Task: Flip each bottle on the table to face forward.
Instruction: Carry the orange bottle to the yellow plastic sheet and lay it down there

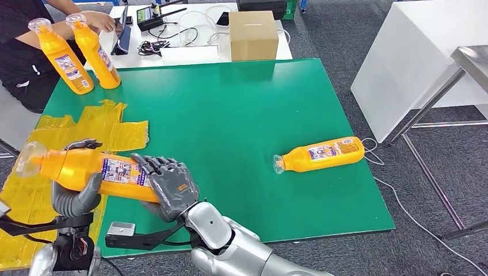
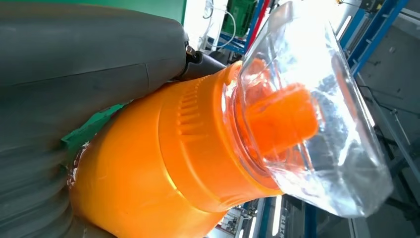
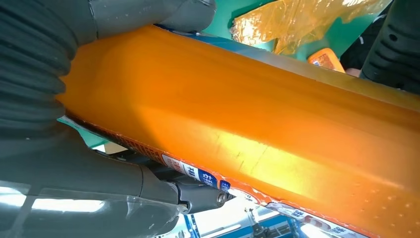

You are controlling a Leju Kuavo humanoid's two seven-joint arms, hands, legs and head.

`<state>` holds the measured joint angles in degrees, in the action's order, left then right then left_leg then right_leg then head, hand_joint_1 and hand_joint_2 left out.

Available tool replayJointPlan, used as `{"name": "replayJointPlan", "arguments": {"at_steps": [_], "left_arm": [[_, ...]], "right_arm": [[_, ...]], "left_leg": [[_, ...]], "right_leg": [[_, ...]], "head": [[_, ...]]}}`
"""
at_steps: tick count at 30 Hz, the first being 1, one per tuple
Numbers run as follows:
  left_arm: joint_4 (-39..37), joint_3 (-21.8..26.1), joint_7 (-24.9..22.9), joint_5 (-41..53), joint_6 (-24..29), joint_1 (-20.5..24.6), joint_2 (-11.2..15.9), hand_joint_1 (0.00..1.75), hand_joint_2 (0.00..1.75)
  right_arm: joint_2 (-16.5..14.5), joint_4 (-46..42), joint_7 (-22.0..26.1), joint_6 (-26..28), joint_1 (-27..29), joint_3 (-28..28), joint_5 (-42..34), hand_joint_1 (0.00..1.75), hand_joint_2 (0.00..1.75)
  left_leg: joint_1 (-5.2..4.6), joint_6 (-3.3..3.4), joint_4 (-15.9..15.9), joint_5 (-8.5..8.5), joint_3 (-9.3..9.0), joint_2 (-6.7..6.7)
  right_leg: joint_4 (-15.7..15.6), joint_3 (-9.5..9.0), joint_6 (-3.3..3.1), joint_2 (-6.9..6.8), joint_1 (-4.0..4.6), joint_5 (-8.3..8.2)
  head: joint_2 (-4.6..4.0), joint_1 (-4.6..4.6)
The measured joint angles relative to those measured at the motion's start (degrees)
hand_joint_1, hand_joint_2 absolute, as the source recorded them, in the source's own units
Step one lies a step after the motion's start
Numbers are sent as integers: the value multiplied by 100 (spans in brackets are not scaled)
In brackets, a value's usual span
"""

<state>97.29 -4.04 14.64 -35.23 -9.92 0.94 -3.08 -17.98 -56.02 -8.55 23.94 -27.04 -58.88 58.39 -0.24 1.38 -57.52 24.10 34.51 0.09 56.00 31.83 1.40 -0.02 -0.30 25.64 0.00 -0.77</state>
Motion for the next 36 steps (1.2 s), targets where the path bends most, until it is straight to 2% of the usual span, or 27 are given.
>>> {"name": "replayJointPlan", "arguments": {"at_steps": [8,10,12,14,21,28,32,36], "left_arm": [[0,77,12,-71,-197,-56,10,175,175],[0,86,10,-70,-218,-65,14,175,175],[1,91,9,-46,-222,-65,18,175,175],[2,92,15,77,-166,-63,26,175,175],[49,215,95,454,88,-64,77,175,175],[67,263,125,552,168,-64,87,175,175],[98,413,317,1219,673,-66,102,175,175],[107,710,568,2396,1453,-55,164,175,175]], "right_arm": [[86,-153,-2,-167,5,-13,-27,143,175],[114,-188,-8,-177,14,-10,-37,69,175],[138,-214,-9,-180,29,-8,-38,0,87],[170,-234,-28,-162,58,-3,-20,0,0],[469,-424,-68,-110,262,206,15,0,0],[585,-534,-67,-106,327,262,22,0,0],[726,-749,-138,-61,485,508,-29,0,0],[974,-1223,-70,21,823,980,-157,0,0]], "left_leg": [[0,0,0,0,0,0],[0,0,0,0,1,-1],[0,0,0,0,1,0],[0,0,0,0,1,-1],[-1,0,0,0,2,-2],[0,0,0,0,2,-3],[0,0,0,0,2,-4],[-1,0,0,0,3,-4]], "right_leg": [[0,1,0,0,0,0],[0,0,0,0,0,0],[0,0,0,0,0,0],[0,0,0,0,0,0],[0,0,0,-1,0,0],[0,0,0,-1,0,0],[0,0,0,-1,0,0],[-1,1,0,-1,-1,0]], "head": [[0,1],[0,1],[0,1],[0,1],[0,1],[0,1],[0,1],[0,1]]}}
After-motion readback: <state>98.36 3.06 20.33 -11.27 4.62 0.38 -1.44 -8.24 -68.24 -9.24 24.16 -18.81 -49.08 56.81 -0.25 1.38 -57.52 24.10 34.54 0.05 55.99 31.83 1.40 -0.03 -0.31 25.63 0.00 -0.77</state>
